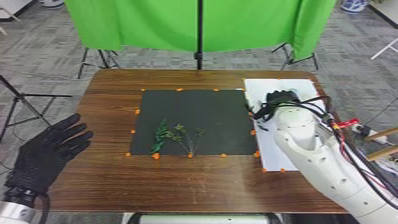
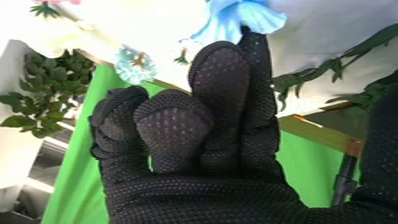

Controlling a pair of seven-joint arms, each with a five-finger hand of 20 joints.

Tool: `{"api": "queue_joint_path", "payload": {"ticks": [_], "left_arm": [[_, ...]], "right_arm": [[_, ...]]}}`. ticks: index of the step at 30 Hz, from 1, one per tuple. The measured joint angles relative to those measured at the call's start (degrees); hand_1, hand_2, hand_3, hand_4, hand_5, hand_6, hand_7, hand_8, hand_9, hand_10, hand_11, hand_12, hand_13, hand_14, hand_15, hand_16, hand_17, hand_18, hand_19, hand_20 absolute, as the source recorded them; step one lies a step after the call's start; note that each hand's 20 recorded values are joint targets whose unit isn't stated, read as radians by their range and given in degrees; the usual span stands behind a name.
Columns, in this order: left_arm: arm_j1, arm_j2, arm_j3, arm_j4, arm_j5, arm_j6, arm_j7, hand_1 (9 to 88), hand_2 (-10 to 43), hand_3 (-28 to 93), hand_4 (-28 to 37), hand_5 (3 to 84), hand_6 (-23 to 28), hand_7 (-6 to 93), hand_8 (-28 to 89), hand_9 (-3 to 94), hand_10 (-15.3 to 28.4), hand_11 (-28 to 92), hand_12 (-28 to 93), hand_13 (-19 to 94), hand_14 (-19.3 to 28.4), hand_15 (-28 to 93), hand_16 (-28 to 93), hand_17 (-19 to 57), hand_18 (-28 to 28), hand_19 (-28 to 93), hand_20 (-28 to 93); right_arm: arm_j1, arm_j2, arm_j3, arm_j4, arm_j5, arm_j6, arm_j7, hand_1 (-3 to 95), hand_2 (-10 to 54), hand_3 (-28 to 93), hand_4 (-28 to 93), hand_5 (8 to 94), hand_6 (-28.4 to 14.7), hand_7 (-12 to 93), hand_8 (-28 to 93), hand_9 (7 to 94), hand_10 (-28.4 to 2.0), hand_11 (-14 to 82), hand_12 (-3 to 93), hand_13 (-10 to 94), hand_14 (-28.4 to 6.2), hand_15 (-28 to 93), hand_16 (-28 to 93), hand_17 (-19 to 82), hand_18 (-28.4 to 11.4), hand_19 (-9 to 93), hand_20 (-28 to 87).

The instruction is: Arrange flowers

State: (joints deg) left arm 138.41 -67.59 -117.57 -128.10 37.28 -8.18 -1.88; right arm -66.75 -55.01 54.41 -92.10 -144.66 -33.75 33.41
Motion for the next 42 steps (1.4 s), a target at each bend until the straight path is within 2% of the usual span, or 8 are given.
{"api": "queue_joint_path", "payload": {"ticks": [17,27,30,33,35,38,40,42], "left_arm": [[0.1,-0.15,-0.03,-0.07,0.03,0.03,0.11,24.4,-1.2,72,-23.7,35.8,2.4,21.1,-10,28.3,12.1,25,14,23,14.6,33,0,-10.9,21.2,44,7],[0.1,-0.39,-0.01,-0.09,0.08,0.01,0.03,24.4,-1.1,72,-23.7,35.8,2.4,21.1,-10,28.3,12.1,25,14,23,14.6,33,0,-10.9,21.2,44,7],[0.1,-0.45,0.04,-0.08,0.08,0.02,-0.02,24.4,-1.1,72,-23.7,35.8,2.3,21.2,-10,28.3,12.1,25,14,23,14.6,33,0,-10.9,21.2,44,7],[0.1,-0.45,0.08,-0.08,0.08,0.04,-0.02,24.5,-1.0,72,-23.8,35.8,2.4,21.1,-10,28.3,12.1,25,14,23,14.6,33,0,-10.9,21.2,44,7],[0.1,-0.45,0.08,-0.08,0.08,0.04,-0.04,24.5,-0.9,72,-23.8,35.8,2.4,21.1,-10,28.3,12.1,25,14,23,14.6,33,0,-10.9,21.2,44,7],[0.1,-0.53,0.08,-0.08,0.08,0.04,-0.15,24.5,-0.9,72,-23.6,35.8,2.4,21.1,-10,28.3,12.1,25,14,23,14.6,33,0,-10.9,21.2,44,7],[0.0,-0.58,0.08,-0.08,0.08,0.04,-0.21,24.5,-0.9,72,-23.6,35.8,2.4,21.1,-10,28.3,12.1,25,14,23,14.6,33,0,-11.0,21.2,44,7],[0.0,-0.63,0.08,-0.08,0.09,0.04,-0.28,24.6,-0.8,72,-23.6,35.8,2.4,21.1,-10,28.3,12.1,25,14,23,14.7,33,0,-10.9,21.1,44,7]], "right_arm": [[0.4,0.7,0.9,-4.1,-0.3,-0.3,-1.9,12.5,-6.7,61,-28,75.2,-1.6,47,-17,85.3,-9.9,51.1,34.4,81,-6.3,73,29,38,-23.4,93,36],[1.4,-1.1,0.4,-0.5,-0.4,1.1,-3.5,16.8,-7.3,62,-28,75.0,-1.3,47,-18,84.9,-9.8,51.4,34.4,81,-6.6,74,29,37,-23.1,93,36],[1.3,-1.8,0.4,1.0,-0.5,1.6,-4.0,23.3,-6.6,60,-28,75.0,-1.0,47,-18,84.9,-9.6,51.6,34.0,81,-6.7,74,29,37,-22.8,93,37],[1.0,-2.2,0.4,1.9,-0.3,1.7,-4.6,35.4,-6.6,53,-28,75.4,0.0,48,-20,85.3,-8.8,52.1,33.5,81,-6.3,74,28,38,-22.3,93,36],[0.8,-2.6,0.7,2.0,-0.1,1.7,-5.6,49.5,-6.1,37,-28,76.7,1.2,49,-21,86.8,-7.6,52.2,33.3,82,-5.9,75,28,39,-21.5,92,36],[0.4,-3.1,2.7,2.0,0.5,2.0,-10.1,63.6,-5.5,13,-19,78.4,3.0,48,-21,88.4,-6.2,52.2,33.7,82,-4.8,76,29,38,-18.5,92,39],[0.1,-3.3,3.9,2.0,0.7,2.4,-14.1,67.2,-7.0,17,-22,79.5,3.6,48,-17,89.4,-5.7,52.1,33.7,83,-4.3,76,29,39,-17.7,91,41],[-0.1,-3.4,4.6,2.0,1.8,2.9,-16.7,70.4,-8.1,24,-27,80.6,3.1,46,-4,91.1,-5.3,51.5,33.5,84,-3.9,76,30,39,-17.3,91,41]]}}
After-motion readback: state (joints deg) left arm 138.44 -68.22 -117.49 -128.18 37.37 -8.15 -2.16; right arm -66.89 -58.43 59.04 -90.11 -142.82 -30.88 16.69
